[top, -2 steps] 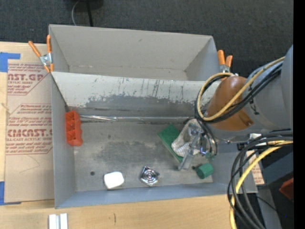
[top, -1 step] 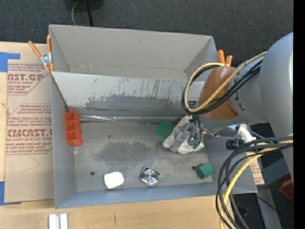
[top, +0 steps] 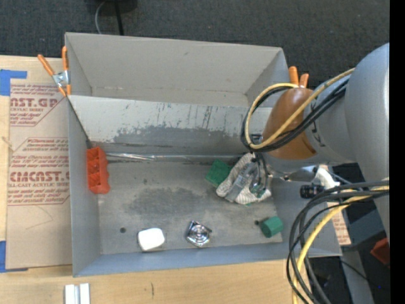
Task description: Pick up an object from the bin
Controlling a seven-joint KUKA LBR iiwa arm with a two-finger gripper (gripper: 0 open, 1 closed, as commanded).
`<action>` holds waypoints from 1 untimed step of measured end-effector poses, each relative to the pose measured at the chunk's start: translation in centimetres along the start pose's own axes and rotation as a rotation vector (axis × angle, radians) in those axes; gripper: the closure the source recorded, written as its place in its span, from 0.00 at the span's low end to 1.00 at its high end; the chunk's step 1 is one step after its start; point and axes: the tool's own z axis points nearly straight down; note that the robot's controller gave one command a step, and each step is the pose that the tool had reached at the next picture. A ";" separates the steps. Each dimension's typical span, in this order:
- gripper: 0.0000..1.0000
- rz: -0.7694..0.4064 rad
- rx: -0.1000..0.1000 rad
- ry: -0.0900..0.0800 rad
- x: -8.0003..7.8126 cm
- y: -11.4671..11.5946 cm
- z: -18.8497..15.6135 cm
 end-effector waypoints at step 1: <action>1.00 -0.246 -0.001 -0.003 3.6 -5.4 0.0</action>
Offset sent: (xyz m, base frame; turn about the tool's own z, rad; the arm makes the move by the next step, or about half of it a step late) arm 0.0000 0.0000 0.0000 0.0000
